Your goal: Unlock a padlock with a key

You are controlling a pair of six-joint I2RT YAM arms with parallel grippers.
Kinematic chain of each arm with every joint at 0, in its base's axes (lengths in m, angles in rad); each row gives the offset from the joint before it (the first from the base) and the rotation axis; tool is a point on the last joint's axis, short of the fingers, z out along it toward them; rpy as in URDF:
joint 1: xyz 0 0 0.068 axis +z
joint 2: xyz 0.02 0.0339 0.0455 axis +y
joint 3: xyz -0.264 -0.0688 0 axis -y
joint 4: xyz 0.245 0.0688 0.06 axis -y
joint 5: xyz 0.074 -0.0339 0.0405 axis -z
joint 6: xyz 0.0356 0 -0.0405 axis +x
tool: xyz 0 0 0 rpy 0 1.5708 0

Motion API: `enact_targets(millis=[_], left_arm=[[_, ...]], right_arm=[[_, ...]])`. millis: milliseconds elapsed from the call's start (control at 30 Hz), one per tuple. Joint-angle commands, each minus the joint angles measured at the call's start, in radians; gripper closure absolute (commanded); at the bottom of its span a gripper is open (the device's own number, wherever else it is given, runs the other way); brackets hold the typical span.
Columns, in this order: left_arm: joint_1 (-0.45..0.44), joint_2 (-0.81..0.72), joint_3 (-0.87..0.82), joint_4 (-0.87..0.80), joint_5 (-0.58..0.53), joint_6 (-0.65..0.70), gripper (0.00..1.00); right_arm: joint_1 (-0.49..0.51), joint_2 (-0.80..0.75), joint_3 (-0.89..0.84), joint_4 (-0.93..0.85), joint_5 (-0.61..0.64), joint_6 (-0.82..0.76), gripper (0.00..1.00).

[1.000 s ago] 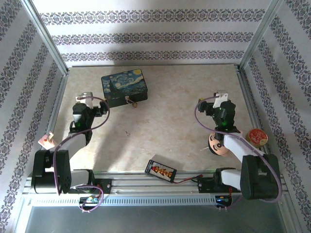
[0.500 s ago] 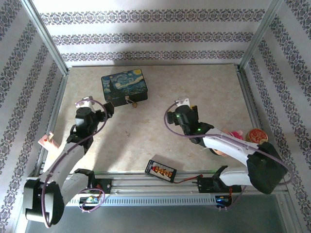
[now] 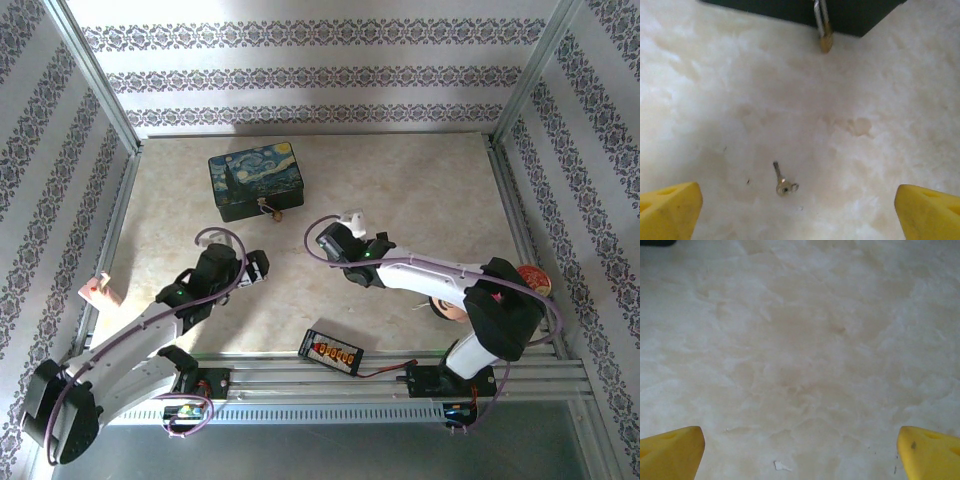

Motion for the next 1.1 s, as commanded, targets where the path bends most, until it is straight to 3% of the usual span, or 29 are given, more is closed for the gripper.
enact_targets(millis=[0,267,367,433,733,1067], left_arm=[[-0.024,0.048,-0.025,-0.029,-0.028,-0.066,0.1],[-0.016,0.063,-0.011,-0.111,-0.167,-0.137,0.12],[0.007,0.048,0.006,-0.171,-0.213,-0.13,0.07],[0.019,0.034,0.014,-0.195,-0.231,-0.12,0.01],[0.113,-0.014,0.018,-0.301,-0.274,-0.127,0.01],[0.296,-0.094,-0.023,-0.327,-0.166,-0.133,0.01]], right_arm=[[0.012,0.002,0.029,-0.07,0.009,0.105,0.02],[0.042,-0.019,0.071,-0.056,-0.125,0.13,0.02],[0.081,0.005,0.107,-0.07,-0.136,0.123,0.02],[0.096,0.029,0.14,-0.098,-0.14,0.149,0.02],[0.151,0.162,0.277,-0.101,-0.242,0.131,0.02],[0.197,0.325,0.448,-0.095,-0.427,-0.04,0.15]])
